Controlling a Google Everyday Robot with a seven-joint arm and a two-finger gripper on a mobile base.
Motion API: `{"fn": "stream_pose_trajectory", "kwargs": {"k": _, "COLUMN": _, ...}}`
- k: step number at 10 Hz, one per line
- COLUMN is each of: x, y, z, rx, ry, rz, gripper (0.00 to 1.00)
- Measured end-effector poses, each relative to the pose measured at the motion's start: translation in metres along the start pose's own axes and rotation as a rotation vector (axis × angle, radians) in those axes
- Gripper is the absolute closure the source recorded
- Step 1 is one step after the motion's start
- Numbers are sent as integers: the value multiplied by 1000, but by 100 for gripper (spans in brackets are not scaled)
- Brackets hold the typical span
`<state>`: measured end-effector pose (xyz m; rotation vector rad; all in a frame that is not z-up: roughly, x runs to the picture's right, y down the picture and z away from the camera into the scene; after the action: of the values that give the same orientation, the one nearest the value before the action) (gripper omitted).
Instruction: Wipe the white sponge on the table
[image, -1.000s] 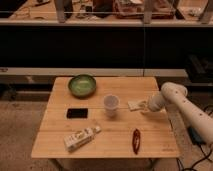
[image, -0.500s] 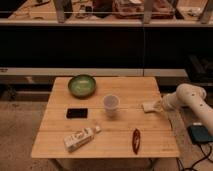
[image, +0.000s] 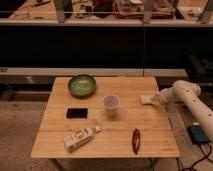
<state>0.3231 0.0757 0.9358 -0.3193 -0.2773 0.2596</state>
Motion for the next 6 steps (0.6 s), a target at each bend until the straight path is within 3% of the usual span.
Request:
{"fn": "stream_pose_trajectory", "kwargs": {"k": 3, "x": -27, "y": -9, "z": 21, "rx": -10, "ry": -40, "rz": -42, "gripper": 100}}
{"fn": "stream_pose_trajectory", "kwargs": {"k": 6, "x": -63, "y": 15, "z": 31, "rx": -73, "ry": -100, "rz": -129, "gripper": 100}}
